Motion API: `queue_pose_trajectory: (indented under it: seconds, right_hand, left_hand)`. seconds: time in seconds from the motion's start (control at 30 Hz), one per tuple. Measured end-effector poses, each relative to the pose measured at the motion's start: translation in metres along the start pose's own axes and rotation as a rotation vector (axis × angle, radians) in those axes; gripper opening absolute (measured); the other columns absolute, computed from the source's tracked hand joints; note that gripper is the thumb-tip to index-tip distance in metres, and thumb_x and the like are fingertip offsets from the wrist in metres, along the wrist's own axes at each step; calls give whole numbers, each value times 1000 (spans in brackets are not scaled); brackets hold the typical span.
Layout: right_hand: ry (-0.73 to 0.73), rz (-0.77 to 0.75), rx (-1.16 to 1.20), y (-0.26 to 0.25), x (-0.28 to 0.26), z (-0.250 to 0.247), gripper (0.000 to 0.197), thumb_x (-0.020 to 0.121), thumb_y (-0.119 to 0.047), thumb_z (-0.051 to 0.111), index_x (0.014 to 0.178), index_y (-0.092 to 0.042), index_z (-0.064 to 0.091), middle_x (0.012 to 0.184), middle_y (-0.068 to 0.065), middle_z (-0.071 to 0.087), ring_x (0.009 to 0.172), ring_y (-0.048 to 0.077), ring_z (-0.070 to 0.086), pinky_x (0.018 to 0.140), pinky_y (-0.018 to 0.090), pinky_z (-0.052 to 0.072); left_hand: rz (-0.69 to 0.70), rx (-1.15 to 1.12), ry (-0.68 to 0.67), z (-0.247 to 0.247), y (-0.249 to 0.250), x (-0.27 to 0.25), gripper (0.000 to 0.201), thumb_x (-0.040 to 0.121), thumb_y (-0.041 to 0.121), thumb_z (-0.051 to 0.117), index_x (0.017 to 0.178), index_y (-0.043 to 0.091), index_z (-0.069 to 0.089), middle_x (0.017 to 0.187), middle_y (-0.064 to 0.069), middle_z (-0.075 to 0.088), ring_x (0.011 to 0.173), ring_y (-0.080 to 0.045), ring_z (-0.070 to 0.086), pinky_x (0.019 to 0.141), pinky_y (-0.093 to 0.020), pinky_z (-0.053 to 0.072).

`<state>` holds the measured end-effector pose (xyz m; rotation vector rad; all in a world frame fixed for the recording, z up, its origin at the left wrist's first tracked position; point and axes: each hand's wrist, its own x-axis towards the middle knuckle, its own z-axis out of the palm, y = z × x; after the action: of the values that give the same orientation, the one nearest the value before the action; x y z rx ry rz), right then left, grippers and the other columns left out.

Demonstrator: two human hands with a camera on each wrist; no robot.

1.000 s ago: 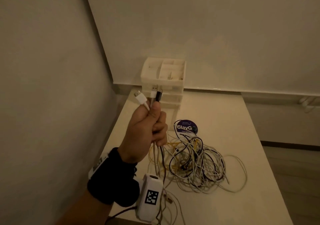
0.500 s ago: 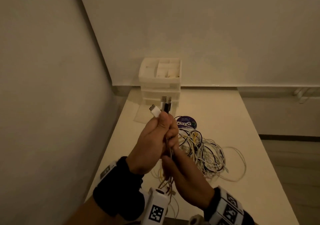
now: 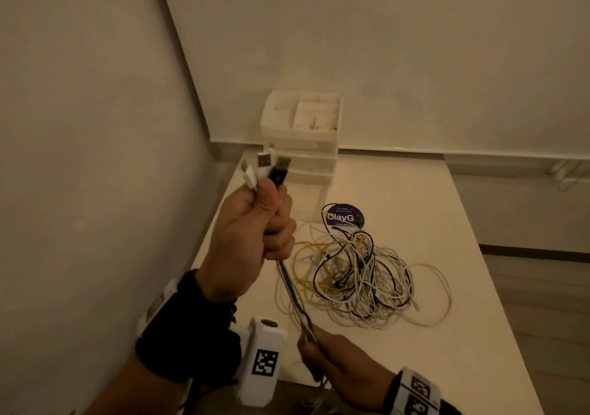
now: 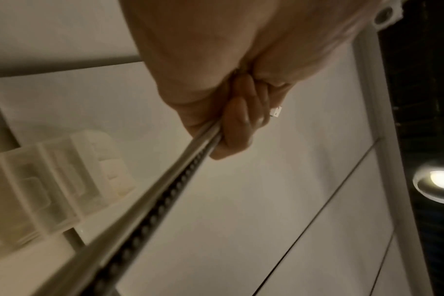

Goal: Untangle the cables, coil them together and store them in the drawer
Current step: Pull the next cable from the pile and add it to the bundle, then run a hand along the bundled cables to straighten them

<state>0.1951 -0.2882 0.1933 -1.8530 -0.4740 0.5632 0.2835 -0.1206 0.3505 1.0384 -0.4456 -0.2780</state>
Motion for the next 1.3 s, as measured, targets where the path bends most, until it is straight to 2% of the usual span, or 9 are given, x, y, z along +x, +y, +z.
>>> queue_pose_trajectory:
  seconds: [0.07,0.17,0.37,0.47,0.63,0.87,1.07,1.23,1.3]
  right_hand:
    - [-53,69,-13,12,1,8,37,104,-36,31,104,-2,44,77,-7,47,67,4,45,68,20,40]
    - [-105,157,-145,41,-4,18,68,88,-71,24,116,-12,43,85,3,53,75,17,53,71,33,43]
    - [-257,266,-151,67,-9,29,76,82,-77,31,123,-15,50,116,12,62,109,24,59,99,38,45]
    - [-308,264,-132,66,-6,10,27,90,-36,57,116,-29,57,125,-2,60,116,13,56,107,35,41]
    - [-133,299,-424,79,36,-30,67,74,8,40,135,-18,51,133,6,53,120,21,50,100,30,43]
    - [-385,246,-1128,100,92,-1,43,101,-14,36,143,-19,34,143,17,35,128,39,37,102,52,35]
    - [-379,112,-1244,115,96,7,35,97,-10,40,131,-7,48,137,18,44,124,38,41,99,50,33]
    - [237,-269,-752,88,98,-12,23,78,-8,68,97,-21,73,91,3,64,82,21,64,63,30,54]
    - [493,-319,-398,57,96,-28,21,82,-5,66,98,-15,74,98,2,61,91,9,60,77,18,52]
  left_hand:
    - [15,-11,6,2,-1,0,44,87,48,55,70,14,33,55,6,29,40,-3,21,41,-19,17]
    - [7,3,32,0,-4,-1,40,87,47,52,70,14,36,55,6,28,40,-4,20,40,-18,17]
    - [-136,-13,8,-5,-27,-20,41,82,51,68,83,13,53,62,1,24,46,-7,25,44,-23,25]
    - [-193,-46,14,-9,-29,-28,44,78,44,74,94,8,54,67,-1,32,52,-10,30,50,-25,32]
    - [-169,-63,108,-16,-25,-34,34,78,47,74,81,16,60,66,3,37,51,-9,32,50,-24,34]
    - [-116,-2,278,-14,-23,-42,32,92,33,41,65,20,52,59,5,33,44,-6,26,43,-21,25]
    - [-102,96,325,-21,-24,-49,31,93,36,42,69,17,48,61,3,32,44,-11,30,46,-27,37]
    - [-84,188,369,-34,-30,-43,35,99,37,38,73,13,40,62,2,32,42,-15,35,51,-35,48]
    - [-116,168,409,-37,-32,-35,36,99,40,38,75,14,38,61,3,28,41,-10,25,41,-24,34]
